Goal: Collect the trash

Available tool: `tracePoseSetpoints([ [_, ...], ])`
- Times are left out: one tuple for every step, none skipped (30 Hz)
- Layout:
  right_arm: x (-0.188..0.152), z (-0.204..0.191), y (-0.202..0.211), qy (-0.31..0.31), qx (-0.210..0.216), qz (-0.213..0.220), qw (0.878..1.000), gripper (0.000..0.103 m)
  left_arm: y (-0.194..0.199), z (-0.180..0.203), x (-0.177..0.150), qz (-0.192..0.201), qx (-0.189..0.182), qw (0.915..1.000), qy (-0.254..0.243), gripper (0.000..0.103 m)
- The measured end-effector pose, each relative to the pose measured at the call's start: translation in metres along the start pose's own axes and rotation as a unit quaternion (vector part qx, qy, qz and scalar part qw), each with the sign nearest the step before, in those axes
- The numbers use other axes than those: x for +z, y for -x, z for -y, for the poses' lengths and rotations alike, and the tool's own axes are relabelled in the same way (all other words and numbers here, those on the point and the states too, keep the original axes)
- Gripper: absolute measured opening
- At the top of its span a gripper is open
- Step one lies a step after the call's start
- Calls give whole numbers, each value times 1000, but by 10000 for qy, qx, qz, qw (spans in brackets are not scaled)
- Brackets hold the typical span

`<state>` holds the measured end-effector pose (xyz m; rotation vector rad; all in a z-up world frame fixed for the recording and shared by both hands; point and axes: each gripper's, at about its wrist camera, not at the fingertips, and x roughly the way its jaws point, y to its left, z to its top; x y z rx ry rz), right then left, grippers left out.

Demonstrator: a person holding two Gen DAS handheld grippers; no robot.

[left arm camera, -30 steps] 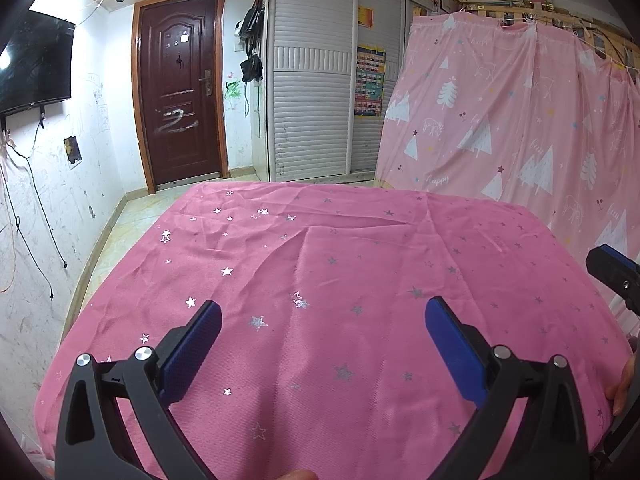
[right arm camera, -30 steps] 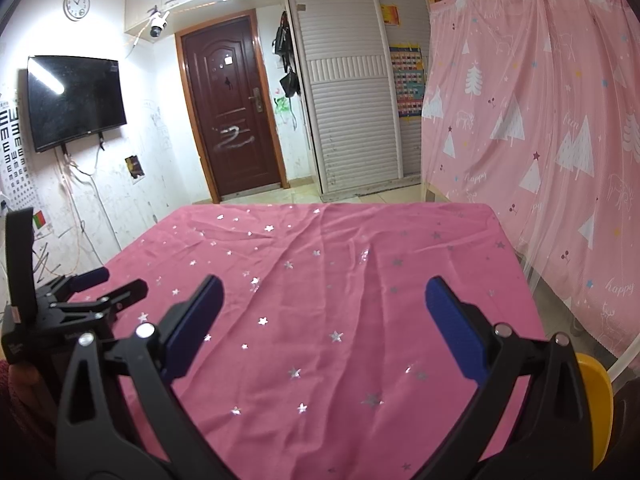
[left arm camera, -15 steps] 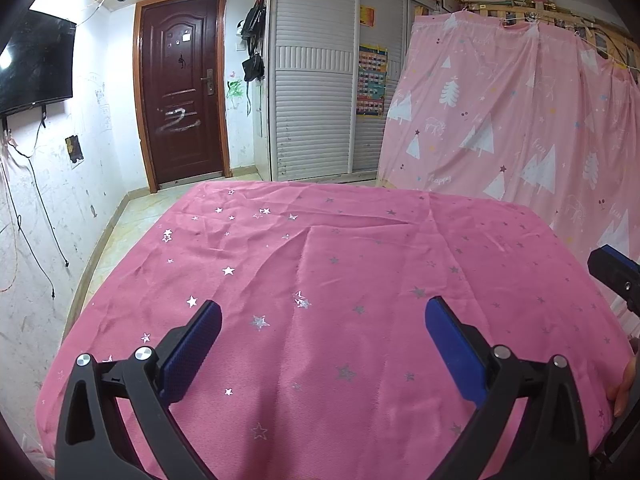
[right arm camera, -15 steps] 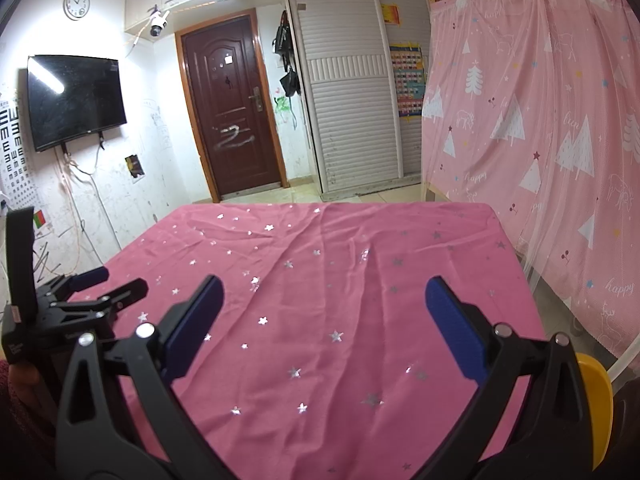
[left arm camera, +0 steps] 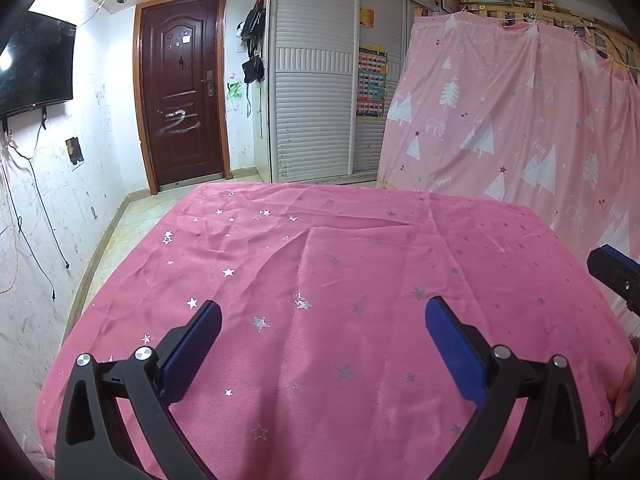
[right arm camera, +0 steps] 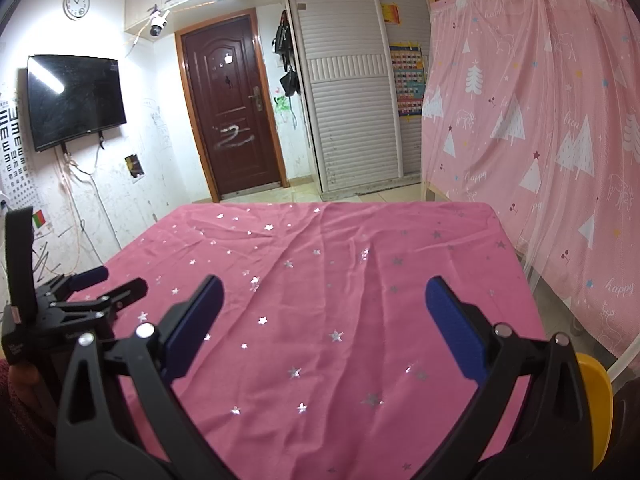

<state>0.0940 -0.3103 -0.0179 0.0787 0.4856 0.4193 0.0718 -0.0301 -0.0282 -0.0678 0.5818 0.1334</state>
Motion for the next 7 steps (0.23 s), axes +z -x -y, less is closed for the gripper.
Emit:
tracePoseSetpoints([
  [0, 0, 0, 1, 0, -2, 10000, 97, 0, 0, 0, -2, 4, 10000, -5, 95],
  [0, 0, 0, -2, -2, 0, 10000, 97, 0, 1, 0, -2, 6, 10000, -7, 95],
  [0, 0, 0, -3, 2, 2, 10000, 97, 0, 0, 0, -1, 11, 10000, -17, 95],
  [0, 0, 0, -5, 7, 3, 10000, 97, 1, 1, 0, 2, 16, 10000, -29, 95],
  [0, 0, 0, -3, -1, 0, 10000, 97, 1, 1, 0, 2, 22, 10000, -40, 95],
  [0, 0, 0, -2, 2, 1, 10000, 97, 1, 2, 0, 3, 32, 10000, -52, 95],
  [0, 0, 0, 0, 0, -1, 10000, 97, 1, 2, 0, 5, 39, 10000, -63, 95],
])
